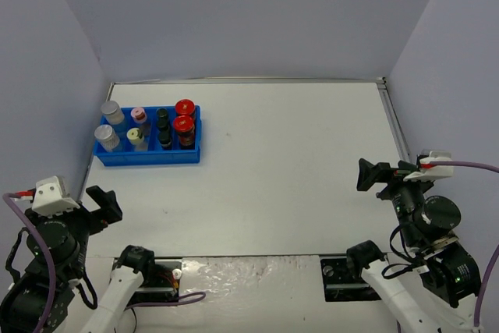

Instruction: Organize the condiment bottles

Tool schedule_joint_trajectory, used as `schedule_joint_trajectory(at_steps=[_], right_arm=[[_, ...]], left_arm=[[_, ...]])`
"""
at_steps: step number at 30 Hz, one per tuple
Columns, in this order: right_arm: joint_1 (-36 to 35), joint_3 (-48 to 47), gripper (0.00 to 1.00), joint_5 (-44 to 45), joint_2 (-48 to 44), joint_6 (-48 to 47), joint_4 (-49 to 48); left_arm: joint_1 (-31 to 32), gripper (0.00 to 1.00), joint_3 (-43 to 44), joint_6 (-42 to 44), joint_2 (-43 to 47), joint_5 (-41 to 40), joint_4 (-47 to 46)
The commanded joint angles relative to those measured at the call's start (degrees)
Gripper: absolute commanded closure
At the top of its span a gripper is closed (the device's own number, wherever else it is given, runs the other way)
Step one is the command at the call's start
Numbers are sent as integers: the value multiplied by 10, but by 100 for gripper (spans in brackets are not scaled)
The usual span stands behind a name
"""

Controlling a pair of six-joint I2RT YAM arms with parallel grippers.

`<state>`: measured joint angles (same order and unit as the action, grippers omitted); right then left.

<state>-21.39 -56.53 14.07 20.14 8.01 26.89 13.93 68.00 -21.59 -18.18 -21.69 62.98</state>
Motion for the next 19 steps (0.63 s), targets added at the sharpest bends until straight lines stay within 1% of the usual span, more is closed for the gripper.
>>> schedule_joint_trajectory(at_steps=[1,19], right_arm=[[-5,-6,0,27,-8,-1,-24],[-32,3,0,52,-16,13,-25]], left_arm=[[1,3,29,14,-20,-31,17],[1,3,33,20,-28,-35,26]])
